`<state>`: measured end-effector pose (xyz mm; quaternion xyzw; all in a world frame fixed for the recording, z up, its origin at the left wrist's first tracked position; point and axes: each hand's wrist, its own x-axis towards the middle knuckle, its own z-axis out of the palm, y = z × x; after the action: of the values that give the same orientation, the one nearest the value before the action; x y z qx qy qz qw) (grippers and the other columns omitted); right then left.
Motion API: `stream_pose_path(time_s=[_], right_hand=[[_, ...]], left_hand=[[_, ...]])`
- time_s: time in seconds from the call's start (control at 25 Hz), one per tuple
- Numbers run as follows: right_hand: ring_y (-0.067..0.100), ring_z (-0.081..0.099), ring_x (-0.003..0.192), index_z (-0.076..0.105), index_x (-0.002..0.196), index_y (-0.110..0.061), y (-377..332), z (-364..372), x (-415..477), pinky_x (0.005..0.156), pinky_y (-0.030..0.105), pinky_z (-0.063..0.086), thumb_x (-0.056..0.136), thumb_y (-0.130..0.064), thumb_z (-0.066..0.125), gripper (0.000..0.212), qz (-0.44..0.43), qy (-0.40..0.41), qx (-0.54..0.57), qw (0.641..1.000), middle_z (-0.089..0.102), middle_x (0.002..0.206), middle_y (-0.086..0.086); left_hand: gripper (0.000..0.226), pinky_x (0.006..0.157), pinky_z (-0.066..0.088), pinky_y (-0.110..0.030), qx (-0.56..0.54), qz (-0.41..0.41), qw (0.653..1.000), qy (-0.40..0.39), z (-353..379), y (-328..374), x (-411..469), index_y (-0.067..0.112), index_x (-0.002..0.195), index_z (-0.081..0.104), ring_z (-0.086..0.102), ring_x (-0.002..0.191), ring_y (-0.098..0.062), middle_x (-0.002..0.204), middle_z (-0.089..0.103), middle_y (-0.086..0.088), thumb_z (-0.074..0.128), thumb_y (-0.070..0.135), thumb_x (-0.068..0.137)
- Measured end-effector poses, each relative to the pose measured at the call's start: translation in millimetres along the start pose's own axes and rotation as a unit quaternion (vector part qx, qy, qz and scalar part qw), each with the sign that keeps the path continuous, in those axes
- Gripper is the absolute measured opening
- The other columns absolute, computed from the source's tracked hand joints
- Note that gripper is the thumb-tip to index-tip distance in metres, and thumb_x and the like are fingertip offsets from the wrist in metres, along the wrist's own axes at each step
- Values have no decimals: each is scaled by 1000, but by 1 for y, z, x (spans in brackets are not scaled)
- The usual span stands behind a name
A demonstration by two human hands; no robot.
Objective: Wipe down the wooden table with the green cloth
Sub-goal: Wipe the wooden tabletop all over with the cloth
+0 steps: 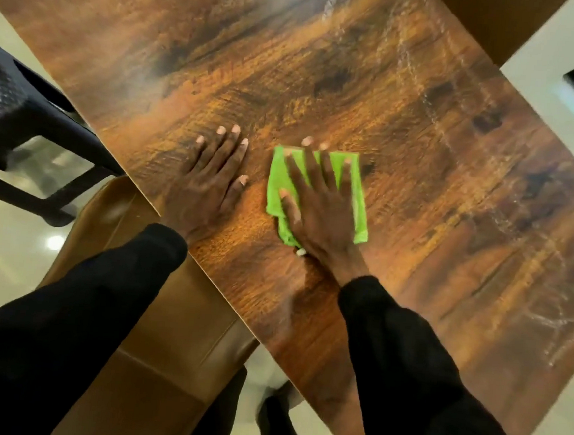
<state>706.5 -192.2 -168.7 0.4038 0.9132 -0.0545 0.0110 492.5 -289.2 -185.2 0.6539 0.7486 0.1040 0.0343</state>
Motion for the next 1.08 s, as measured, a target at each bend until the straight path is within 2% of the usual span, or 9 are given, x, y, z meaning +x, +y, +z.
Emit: stream_pose_path(time_s=[0.08,0.16,0.28,0.36,0.44,0.56,0.72,0.96,1.08], right_hand=[[36,9,170,28,173,-26,-16,13,-62,134,68,9,111,-50,40,68,-76,6,4,997,13,183,10],[35,9,170,27,174,-25,-15,18,-131,134,69,11,113,-50,39,67,-95,8,18,995,13,184,9],[34,11,170,29,173,-24,22,11,-164,130,71,17,115,-49,33,63,10,27,24,999,14,183,8],[33,8,171,26,174,-24,43,4,-140,132,69,13,114,-48,31,64,97,34,12,995,12,184,8],[33,6,171,24,174,-25,39,-1,-111,133,67,10,114,-49,30,65,122,29,7,992,11,184,8],[38,11,170,30,173,-25,-4,11,-121,134,67,11,112,-51,38,66,43,27,7,999,16,183,11],[35,8,170,28,173,-27,-22,25,-213,134,68,8,114,-54,33,66,-34,4,11,999,13,184,9],[32,6,171,25,174,-26,38,7,-205,135,63,5,114,-50,30,65,165,33,20,986,10,184,7],[35,3,171,23,175,-26,7,10,-215,134,66,6,114,-53,28,67,122,10,19,992,7,184,9]], left_hand=[[62,135,9,-49,-2,5,1000,0,1,1,-2,12,169,18,5,166,-23,178,11,-7,26,41,115],[62,135,10,-50,-2,17,1000,-2,0,0,-2,11,169,18,5,166,-24,178,11,-8,24,41,115],[62,135,9,-51,-1,38,999,-14,-1,6,-6,10,169,18,5,166,-26,178,11,-10,23,41,115],[62,135,9,-51,-8,58,998,-23,0,21,-12,10,169,19,6,166,-27,177,12,-10,25,40,115],[61,135,7,-49,-18,73,997,-29,3,38,-22,11,169,18,4,166,-26,178,11,-9,24,38,115],[59,135,8,-50,-25,81,996,-19,5,52,-36,11,169,20,6,166,-25,177,12,-9,27,36,116],[59,134,13,-53,-32,83,996,-16,5,70,-52,9,168,23,10,165,-28,177,16,-11,33,34,115],[58,135,11,-50,-29,137,990,-35,11,115,-76,11,168,23,9,165,-27,177,15,-10,31,35,115],[58,135,9,-49,-45,136,989,-40,12,140,-90,9,167,23,10,165,-28,177,15,-11,30,34,115]])
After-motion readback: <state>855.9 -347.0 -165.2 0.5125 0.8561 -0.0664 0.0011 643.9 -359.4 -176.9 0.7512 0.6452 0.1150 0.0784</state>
